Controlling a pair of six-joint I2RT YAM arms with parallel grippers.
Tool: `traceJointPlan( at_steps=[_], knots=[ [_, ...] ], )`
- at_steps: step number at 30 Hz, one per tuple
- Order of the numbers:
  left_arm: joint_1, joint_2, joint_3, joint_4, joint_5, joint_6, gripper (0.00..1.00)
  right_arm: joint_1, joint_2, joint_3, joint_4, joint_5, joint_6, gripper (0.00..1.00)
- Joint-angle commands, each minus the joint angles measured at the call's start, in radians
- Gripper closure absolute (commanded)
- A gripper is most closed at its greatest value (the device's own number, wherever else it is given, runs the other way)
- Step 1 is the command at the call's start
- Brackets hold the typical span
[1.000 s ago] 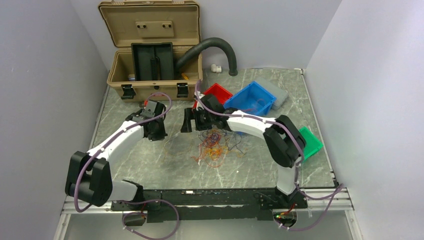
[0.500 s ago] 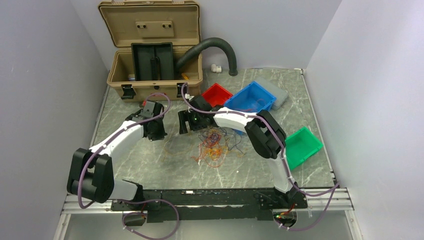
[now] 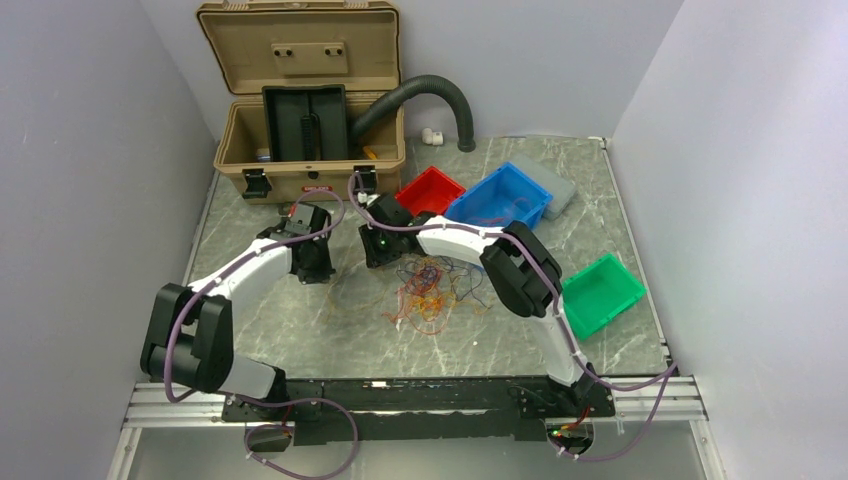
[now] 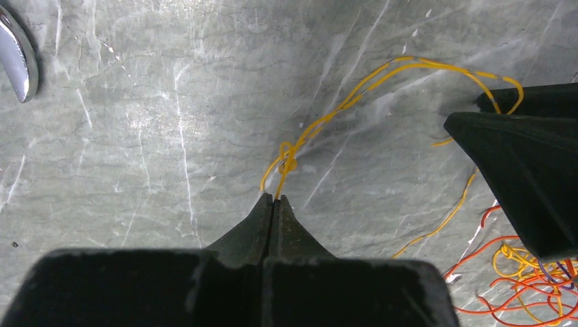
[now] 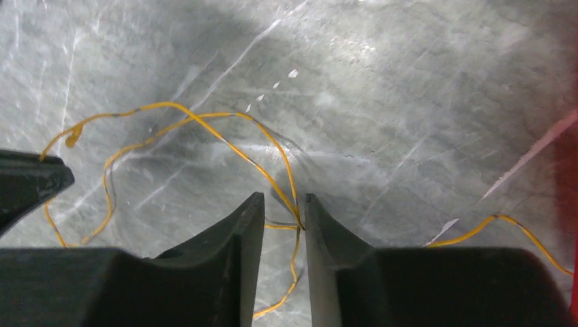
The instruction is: Untangle the cables
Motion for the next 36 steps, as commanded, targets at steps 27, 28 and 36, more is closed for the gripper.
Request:
traceJointPlan(
  at_steps=[27,28,36],
  knots=[
    [-0.007,-0.573,-0.059,0.066,0.076,0.034,0.14,-0.111,-0.538,-0.104,-0.039,0.007,0.051,1.00],
    [-0.007,-0.571,-0.053,0.068,0.092,0.038,0.13,-0.127,-0.565,-0.111,-0.064,0.017,0.054,1.00],
    [-0.052,-0.481,-0.053,0.212,0.241,0.050,0.07,-0.323,-0.841,-0.211,-0.335,0.261,0.128,1.00]
  ],
)
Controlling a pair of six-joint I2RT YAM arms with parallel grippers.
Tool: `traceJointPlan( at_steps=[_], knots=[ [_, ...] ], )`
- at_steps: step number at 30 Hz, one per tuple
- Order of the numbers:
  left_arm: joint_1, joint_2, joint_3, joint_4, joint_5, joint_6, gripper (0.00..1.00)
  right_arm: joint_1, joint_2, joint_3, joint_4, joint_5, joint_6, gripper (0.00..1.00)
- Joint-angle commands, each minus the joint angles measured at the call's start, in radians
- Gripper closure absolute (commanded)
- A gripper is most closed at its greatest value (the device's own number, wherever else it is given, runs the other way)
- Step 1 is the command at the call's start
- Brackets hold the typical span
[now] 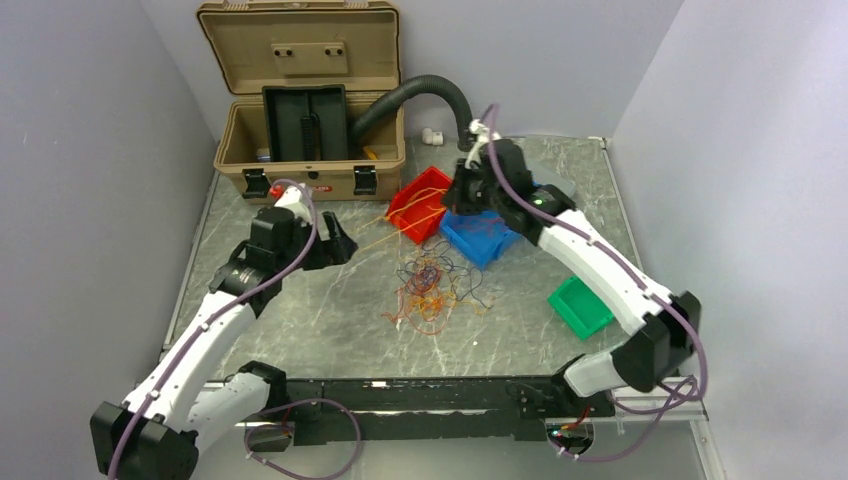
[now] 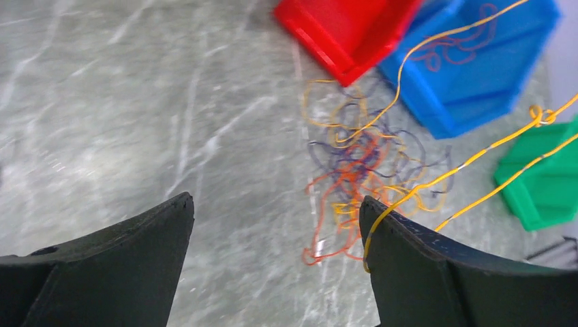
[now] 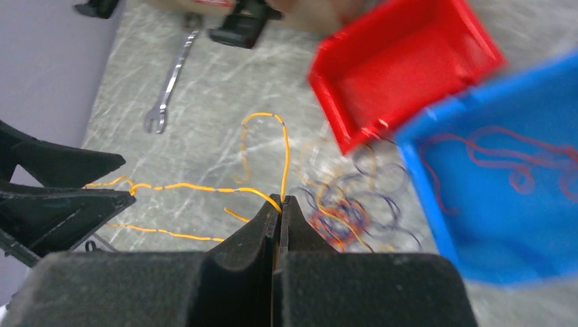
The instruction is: Untangle the cables
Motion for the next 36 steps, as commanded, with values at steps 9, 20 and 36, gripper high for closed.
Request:
traceJointPlan(
  at_steps=[9,20,36],
  knots=[
    [-0.182,0.163,0.037,0.254,0.111,0.040,0.07,-0.227,-0.312,0.021,-0.631,0.520,0.249,1.00],
    [-0.209,0.267,0.122,0.344,0.234,0.020,0.13,-0.263,-0.333,0.079,-0.509,0.304,0.197,1.00],
    [-0.112,0.561,0.482,0.153,0.151,-0.027,0.08,-0.087,0.235,0.539,-0.401,0.184,0.117,1.00]
  ],
)
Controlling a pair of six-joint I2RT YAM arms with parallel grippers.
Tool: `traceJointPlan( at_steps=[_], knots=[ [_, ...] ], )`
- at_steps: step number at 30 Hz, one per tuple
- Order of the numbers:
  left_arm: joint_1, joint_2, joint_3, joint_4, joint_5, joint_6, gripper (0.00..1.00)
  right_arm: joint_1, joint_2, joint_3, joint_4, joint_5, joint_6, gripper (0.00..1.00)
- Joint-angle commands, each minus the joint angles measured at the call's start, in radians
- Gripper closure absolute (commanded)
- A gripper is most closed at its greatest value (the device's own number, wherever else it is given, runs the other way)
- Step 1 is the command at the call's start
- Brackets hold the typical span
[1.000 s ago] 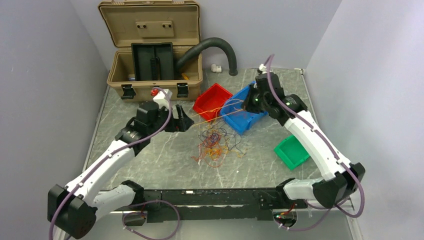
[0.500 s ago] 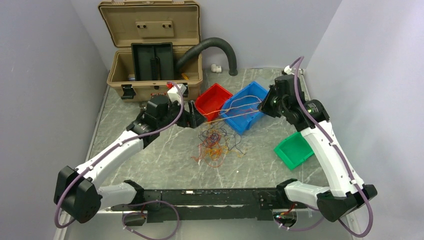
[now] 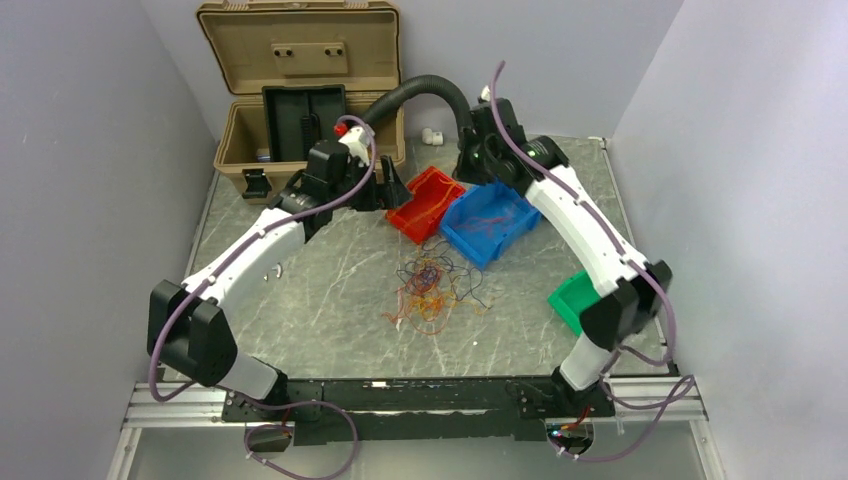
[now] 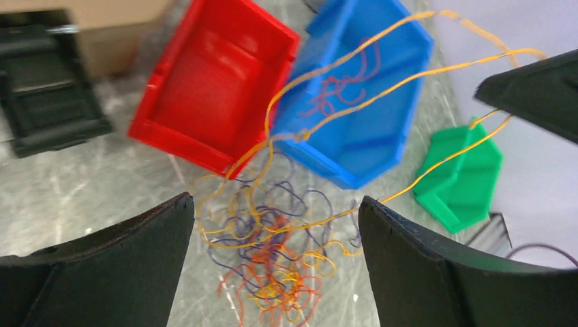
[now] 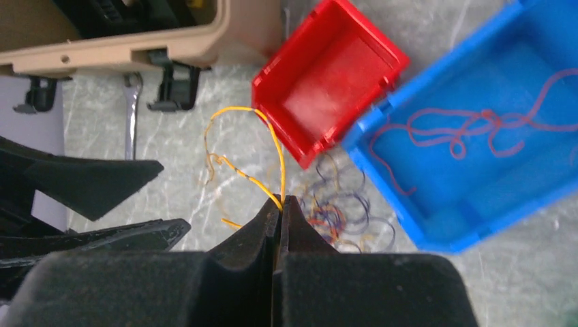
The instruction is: Untangle the cables
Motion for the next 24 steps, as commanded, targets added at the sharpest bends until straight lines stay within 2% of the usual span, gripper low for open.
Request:
traceJointPlan(
  at_steps=[1,6,10,13,20,24],
  knots=[
    [0.064,0.003,-0.004,-0.015,-0.037,-0.025,0.08,-0.011,0.133,0.204,0.022,0.016,-0.052,1.00],
    [0.074,-0.016,-0.012,-0.033,-0.085,-0.007,0.08,-0.041,0.298,0.367,-0.067,0.055,-0.052,1.00],
    [0.076,-0.020,-0.012,-0.039,-0.107,0.009,0.08,-0.066,0.325,0.334,-0.031,0.080,-0.072,1.00],
    [0.077,-0.030,-0.017,-0.040,-0.116,0.015,0.08,-0.082,0.347,0.351,-0.063,0.130,-0.089,1.00],
    [0.078,-0.027,-0.008,-0.050,-0.124,0.027,0.08,-0.100,0.303,0.265,-0.044,0.223,-0.125,1.00],
    [0.078,-0.012,-0.013,-0.037,-0.114,0.023,0.09,-0.089,0.352,0.311,-0.063,0.284,-0.130,1.00]
  ],
)
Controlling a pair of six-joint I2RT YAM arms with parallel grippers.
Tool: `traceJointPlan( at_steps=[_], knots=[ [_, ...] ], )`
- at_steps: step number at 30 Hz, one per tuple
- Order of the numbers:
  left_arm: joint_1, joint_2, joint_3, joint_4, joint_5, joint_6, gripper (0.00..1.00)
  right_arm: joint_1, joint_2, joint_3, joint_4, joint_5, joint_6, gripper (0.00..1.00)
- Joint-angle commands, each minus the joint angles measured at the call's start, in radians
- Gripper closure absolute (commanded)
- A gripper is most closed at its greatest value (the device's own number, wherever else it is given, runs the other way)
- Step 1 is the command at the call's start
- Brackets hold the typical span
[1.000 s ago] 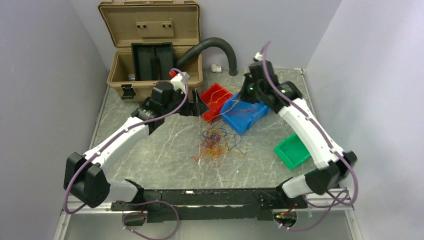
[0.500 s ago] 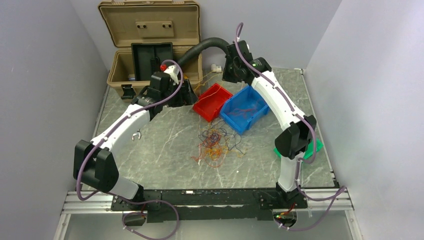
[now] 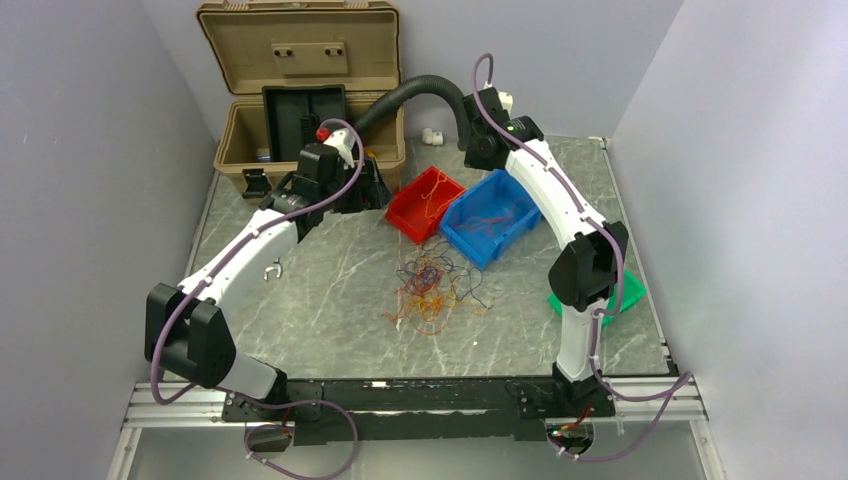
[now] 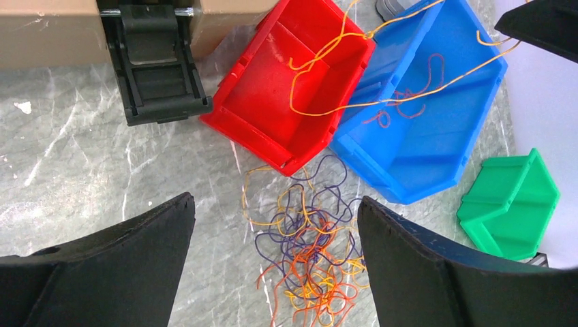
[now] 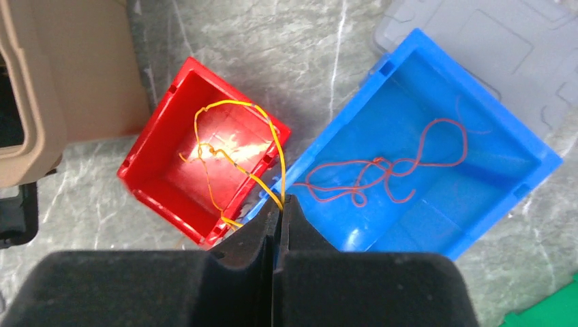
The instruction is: Untangle the cables
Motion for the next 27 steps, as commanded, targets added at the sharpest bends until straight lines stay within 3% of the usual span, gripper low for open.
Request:
traceJointPlan(
  at_steps=[1,10,18,27],
  knots=[
    [-0.001,-0.012,0.007,0.013,0.000,0.017,0.09,0.023,0.012,0.046,-0.001,0.128,-0.036,1.00],
    [-0.001,-0.035,-0.047,-0.013,-0.064,0.039,0.09,0.099,0.183,0.176,-0.042,0.247,-0.062,1.00],
    [0.010,-0.045,-0.073,-0.027,-0.089,0.037,0.09,0.123,0.311,0.271,-0.052,0.207,-0.062,1.00],
    [0.017,-0.059,-0.090,-0.021,-0.086,0.037,0.09,0.121,0.379,0.238,0.052,0.079,-0.060,1.00]
  ],
)
